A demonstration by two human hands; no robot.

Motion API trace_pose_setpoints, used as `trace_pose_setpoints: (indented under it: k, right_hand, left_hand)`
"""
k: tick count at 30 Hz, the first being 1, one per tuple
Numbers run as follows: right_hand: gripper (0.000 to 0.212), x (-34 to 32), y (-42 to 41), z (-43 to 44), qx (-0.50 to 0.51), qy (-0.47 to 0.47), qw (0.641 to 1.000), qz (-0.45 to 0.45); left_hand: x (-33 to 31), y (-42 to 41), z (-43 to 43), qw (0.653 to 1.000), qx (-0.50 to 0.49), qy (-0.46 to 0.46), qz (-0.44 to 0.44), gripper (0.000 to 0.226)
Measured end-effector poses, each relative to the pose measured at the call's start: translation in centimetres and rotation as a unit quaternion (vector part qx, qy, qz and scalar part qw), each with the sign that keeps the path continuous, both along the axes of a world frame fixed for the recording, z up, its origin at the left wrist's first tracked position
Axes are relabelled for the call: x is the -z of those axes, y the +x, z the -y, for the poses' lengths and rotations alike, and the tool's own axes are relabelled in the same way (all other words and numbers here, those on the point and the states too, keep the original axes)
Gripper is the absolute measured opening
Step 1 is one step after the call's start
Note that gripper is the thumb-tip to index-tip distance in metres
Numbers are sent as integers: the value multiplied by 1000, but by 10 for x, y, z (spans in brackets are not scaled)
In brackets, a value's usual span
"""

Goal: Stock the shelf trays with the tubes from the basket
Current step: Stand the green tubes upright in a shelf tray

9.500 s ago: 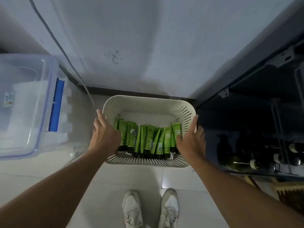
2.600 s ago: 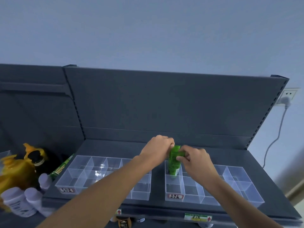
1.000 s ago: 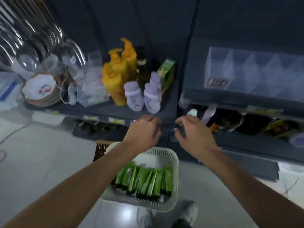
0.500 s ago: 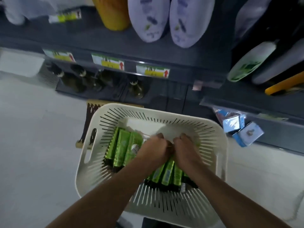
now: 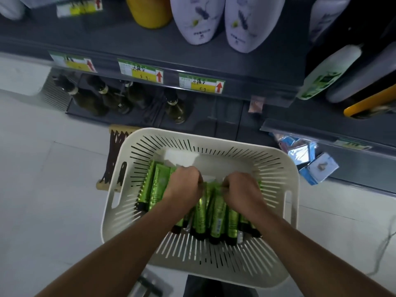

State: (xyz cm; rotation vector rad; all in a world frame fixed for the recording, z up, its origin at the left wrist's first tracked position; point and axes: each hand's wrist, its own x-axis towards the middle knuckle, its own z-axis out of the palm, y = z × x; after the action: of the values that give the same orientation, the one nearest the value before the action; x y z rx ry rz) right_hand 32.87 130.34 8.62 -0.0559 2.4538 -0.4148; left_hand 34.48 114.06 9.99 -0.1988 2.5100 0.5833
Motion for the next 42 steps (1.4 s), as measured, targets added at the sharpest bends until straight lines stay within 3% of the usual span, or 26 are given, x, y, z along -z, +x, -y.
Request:
trace_pose_setpoints:
  k: [5, 12, 20, 25, 30, 33, 42]
  right_hand:
    - [10, -54, -5, 1, -16, -31, 999, -34]
    - [13, -214, -25, -33, -106, -18, 967, -230]
    - [11, -411, -45, -146, -92, -7, 900, -427]
    - [15, -511, -47, -232, -54, 6, 854, -517]
    - [14, -553, -66, -330, -24, -20, 827, -561]
    - [14, -559, -84, -388, 42, -61, 836, -544]
    - [13, -566, -114, -497, 71, -86, 825, -555]
  left_hand:
    - [-48, -4, 8, 999, -19, 10, -41, 8]
    - [-192, -46, -10, 980, 10, 1, -199, 12]
    - [-395, -101, -97, 935, 73, 64, -342, 8]
    - [-489, -129, -189, 895, 108, 88, -423, 10]
    - [-540, -154, -292, 866, 141, 117, -466, 9]
    - [-555, -170, -357, 856, 152, 158, -469, 8]
    - [-561, -206, -480, 861, 156, 217, -433, 7]
